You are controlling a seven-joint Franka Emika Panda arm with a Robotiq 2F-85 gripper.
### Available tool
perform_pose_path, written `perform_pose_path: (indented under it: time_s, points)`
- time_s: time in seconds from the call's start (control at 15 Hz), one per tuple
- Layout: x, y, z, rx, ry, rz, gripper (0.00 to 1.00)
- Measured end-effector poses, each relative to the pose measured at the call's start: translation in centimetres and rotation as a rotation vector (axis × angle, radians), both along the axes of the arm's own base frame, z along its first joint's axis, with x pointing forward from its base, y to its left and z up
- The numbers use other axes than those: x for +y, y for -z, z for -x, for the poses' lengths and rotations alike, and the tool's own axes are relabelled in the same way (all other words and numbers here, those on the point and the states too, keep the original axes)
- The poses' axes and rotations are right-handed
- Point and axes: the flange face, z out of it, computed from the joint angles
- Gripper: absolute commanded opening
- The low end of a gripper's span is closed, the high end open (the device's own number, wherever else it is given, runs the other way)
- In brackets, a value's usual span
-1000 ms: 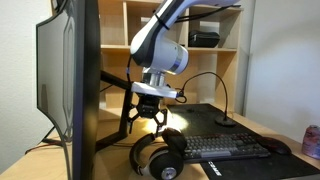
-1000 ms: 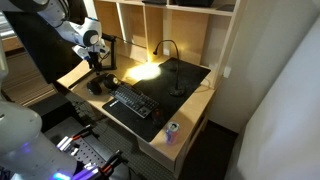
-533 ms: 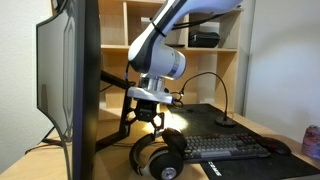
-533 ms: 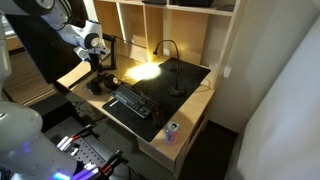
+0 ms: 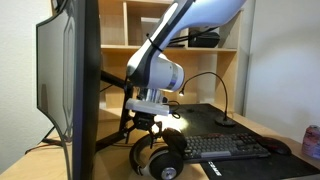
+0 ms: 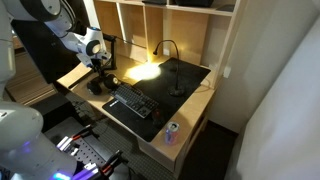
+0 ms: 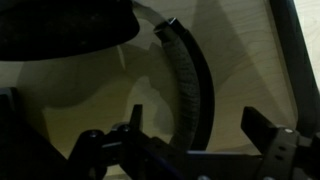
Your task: Unhang and hang up the headphones on the back of the desktop computer
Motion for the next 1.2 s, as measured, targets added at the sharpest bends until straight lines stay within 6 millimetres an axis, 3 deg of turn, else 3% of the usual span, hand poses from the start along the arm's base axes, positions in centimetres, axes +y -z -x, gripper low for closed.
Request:
perform_pose_path:
  time_s: [0.27, 0.33, 0.4, 0.47, 1.13, 1.2]
  points:
    - [0.9, 1.2, 0.1, -0.026, -0.021, 0.01, 1.0]
    - [1.0, 1.5, 0.1, -0.031, -0.026, 0.016, 0.95]
    - [1.1, 1.9, 0.0, -0.034, -0.03, 0.023, 0.77]
    - [1.2, 2.2, -0.1, -0.037, -0.035, 0.031, 0.79]
    - [2.3, 2.5, -1.0, -0.08, -0.061, 0.046, 0.04]
    - [2.6, 2.4, -1.0, -0.083, -0.061, 0.044, 0.02]
